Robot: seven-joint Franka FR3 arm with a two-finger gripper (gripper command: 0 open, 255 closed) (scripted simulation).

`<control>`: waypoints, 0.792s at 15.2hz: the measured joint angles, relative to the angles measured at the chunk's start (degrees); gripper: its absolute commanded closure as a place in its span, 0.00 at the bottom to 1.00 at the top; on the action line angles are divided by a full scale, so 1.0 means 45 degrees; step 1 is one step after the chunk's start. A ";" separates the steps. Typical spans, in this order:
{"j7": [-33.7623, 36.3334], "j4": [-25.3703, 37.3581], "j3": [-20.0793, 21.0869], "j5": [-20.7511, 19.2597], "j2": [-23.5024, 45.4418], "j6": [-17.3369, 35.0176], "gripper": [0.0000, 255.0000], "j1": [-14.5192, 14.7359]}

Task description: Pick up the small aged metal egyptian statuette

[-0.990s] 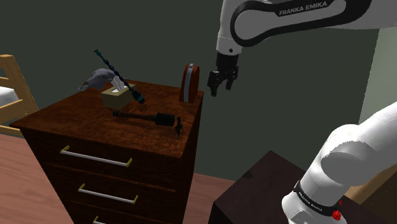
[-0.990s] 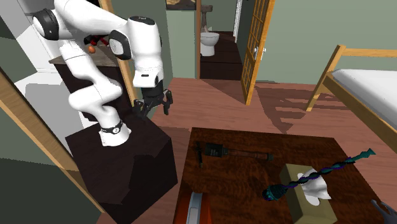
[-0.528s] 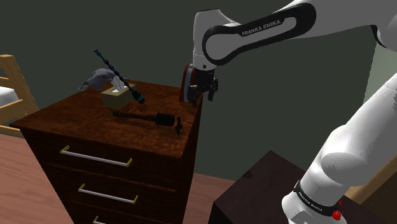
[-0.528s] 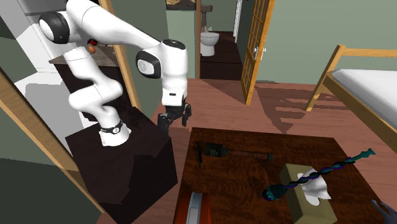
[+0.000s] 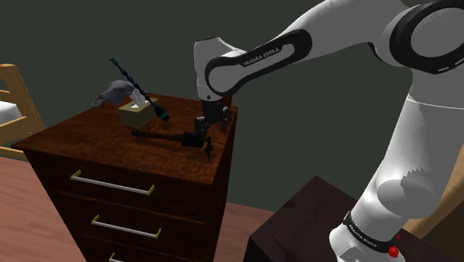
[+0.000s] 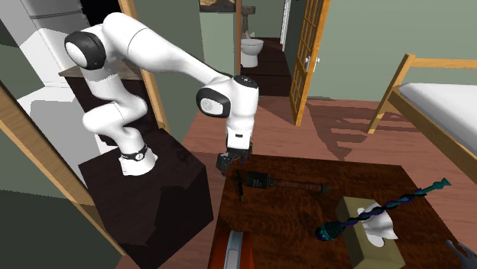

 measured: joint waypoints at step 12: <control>0.0867 0.0374 -0.0079 -0.0705 0.1838 0.1089 1.00 0.0361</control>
